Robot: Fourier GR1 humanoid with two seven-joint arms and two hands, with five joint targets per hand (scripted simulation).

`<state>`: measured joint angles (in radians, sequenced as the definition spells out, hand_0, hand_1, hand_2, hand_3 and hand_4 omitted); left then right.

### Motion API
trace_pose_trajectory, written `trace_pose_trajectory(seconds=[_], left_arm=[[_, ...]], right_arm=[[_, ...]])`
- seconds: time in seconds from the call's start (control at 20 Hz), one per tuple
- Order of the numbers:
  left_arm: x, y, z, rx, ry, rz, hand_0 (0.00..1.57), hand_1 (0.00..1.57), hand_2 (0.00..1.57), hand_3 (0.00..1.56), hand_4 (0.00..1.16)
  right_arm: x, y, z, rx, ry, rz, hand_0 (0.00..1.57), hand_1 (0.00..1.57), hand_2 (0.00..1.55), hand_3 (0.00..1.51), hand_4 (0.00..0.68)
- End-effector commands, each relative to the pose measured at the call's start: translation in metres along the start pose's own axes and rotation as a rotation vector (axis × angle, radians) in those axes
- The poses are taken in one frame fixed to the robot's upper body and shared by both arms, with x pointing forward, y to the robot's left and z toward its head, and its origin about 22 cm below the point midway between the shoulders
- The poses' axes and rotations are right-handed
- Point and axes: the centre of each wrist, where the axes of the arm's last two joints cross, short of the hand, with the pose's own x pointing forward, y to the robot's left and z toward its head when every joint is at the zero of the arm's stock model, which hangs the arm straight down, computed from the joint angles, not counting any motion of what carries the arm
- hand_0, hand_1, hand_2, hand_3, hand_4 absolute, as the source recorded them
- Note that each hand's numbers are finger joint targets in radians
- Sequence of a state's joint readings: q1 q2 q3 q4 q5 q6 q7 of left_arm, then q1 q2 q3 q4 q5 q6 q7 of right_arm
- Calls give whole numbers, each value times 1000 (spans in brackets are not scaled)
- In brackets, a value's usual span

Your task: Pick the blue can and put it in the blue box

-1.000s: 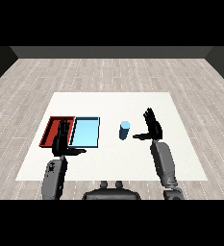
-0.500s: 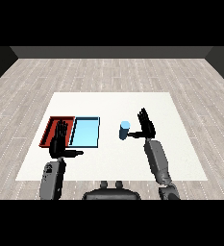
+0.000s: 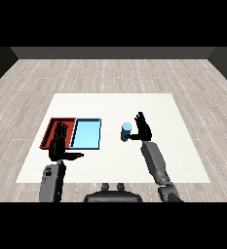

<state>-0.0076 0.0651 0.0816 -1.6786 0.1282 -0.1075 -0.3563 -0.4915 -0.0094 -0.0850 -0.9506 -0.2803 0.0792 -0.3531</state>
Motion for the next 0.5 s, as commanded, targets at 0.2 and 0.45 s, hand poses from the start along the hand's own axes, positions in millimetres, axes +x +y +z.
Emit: trace_pose_trajectory(seconds=[0.2,0.45], left_arm=[[-7,13,18,16,3,-2,0,0,0,0,0],[-8,30,-12,5,15,10,0,0,0,0,0]], right_arm=[[-31,-23,10,-21,14,-28,0,0,0,0,0],[-32,12,2,-21,65,-47,0,0,0,0,0]])
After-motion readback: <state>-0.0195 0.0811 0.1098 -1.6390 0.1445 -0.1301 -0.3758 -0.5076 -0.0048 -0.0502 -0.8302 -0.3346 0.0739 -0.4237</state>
